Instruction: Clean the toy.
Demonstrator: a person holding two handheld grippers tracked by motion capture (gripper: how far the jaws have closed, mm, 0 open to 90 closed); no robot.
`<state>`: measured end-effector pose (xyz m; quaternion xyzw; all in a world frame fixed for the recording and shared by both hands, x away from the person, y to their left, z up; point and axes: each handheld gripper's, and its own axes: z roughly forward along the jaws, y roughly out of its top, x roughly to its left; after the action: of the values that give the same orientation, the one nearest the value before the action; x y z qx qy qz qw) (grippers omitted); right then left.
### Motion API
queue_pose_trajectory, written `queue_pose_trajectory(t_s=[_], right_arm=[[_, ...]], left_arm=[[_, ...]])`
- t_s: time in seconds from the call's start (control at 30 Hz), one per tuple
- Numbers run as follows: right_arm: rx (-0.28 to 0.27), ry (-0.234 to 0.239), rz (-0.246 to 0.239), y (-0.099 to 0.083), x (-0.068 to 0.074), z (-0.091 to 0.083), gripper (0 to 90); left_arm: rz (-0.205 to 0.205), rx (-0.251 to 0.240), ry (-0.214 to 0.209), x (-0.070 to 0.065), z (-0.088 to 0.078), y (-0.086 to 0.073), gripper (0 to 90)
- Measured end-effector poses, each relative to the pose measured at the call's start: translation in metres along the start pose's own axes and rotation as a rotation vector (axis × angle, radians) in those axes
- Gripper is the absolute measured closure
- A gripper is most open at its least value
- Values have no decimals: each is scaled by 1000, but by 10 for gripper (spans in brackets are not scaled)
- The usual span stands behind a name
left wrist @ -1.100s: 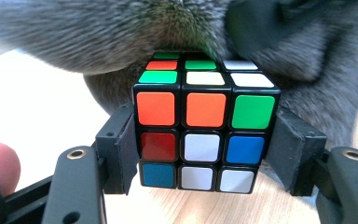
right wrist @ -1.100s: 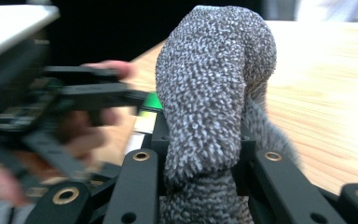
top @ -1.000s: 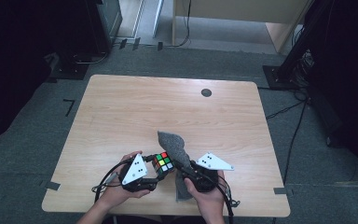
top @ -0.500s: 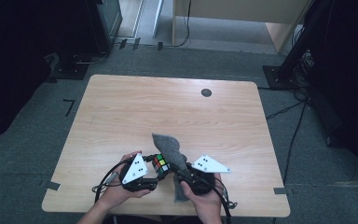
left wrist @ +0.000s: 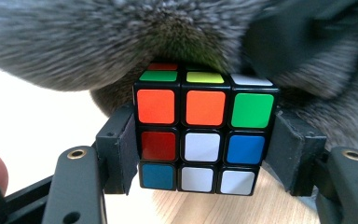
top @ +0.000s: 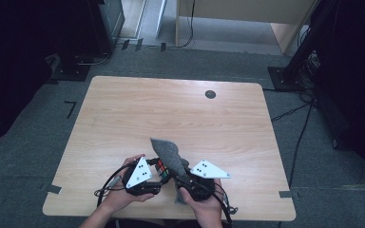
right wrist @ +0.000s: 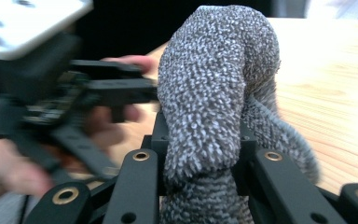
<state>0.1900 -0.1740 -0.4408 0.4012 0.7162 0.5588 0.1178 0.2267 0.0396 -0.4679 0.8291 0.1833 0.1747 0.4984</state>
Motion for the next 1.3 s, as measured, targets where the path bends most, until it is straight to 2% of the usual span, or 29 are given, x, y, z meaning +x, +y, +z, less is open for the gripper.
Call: queue_pose_trajectory(t_s=[0.03,0.13,0.2,0.27,0.33,0.4,0.43,0.47,0.53,0.6,0.67,0.73,0.8,0.87,0.93,0.97,1.07,1.13,1.17,1.3], right_arm=[[-2,19,-1,1,3,1,717],[-6,18,-7,5,2,-2,718],[-9,-32,12,6,-7,-5,719],[-4,-48,41,4,-13,-7,719],[1,-39,39,3,-6,-4,718],[11,-7,-4,4,6,1,716],[15,-7,-20,4,10,3,717],[16,-4,-20,5,11,4,718],[7,-3,21,6,1,1,719],[2,-67,55,5,-12,-5,720],[3,-92,83,4,-17,-10,719],[-1,-78,48,5,-10,-10,718],[9,-39,11,6,2,-5,716],[25,-4,-1,5,9,2,714],[28,3,12,5,6,3,717],[22,-9,24,5,1,1,718],[12,-85,51,5,-15,-7,721],[15,-67,65,4,-17,-9,721],[14,-48,53,4,-14,-9,721],[24,1,14,6,5,-1,716]], left_arm=[[-2,-5,0,0,-1,0,344],[0,-21,-3,0,-3,2,344],[-4,-22,0,1,-4,2,344],[-4,-17,-1,2,-3,1,344],[-1,-6,2,1,-1,0,344],[3,-2,5,0,1,0,344],[4,-4,7,-1,1,0,344],[0,-8,8,0,0,0,344],[-1,-18,8,2,-4,1,344],[-9,-27,12,4,-6,1,344],[-18,-33,10,6,-7,1,344],[-15,-24,15,5,-5,1,344],[-2,-10,9,1,-2,0,344],[9,1,9,-2,1,-1,344],[4,-4,9,0,0,-1,344],[0,-12,8,1,-2,0,344],[-16,-30,11,5,-6,0,344],[-21,-27,14,6,-5,0,344],[-20,-23,15,6,-4,0,344],[-13,-12,3,0,-1,0,344]])
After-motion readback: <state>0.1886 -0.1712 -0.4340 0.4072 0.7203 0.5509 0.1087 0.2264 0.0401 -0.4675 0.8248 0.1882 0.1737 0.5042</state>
